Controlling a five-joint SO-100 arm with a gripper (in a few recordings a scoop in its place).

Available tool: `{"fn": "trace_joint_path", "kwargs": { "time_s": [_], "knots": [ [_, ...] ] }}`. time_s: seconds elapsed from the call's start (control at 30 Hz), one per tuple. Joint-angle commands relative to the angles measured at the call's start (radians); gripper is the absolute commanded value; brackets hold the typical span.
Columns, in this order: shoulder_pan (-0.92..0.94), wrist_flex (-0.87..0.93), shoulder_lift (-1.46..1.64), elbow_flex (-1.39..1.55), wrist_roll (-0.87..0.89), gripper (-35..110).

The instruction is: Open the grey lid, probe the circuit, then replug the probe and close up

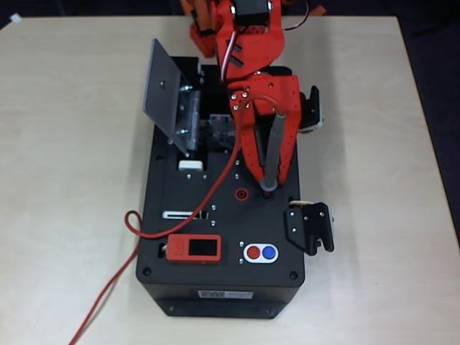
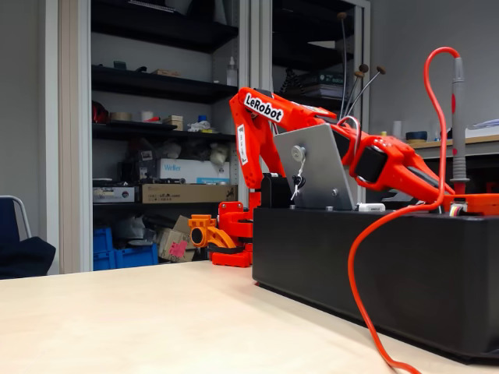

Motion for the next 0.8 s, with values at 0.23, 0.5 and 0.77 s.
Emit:
{"fn": "trace_joint_path", "kwargs": {
  "time_s": [0.23,0.5,0.77],
  "knots": [
    [0.051,0.334,0.160,-0.267,-0.152,0],
    [0.112,0.472,0.265,-0.356,-0.304,0],
    [0.267,0.506,0.413,-0.331,-0.716,0]
  ]
}}
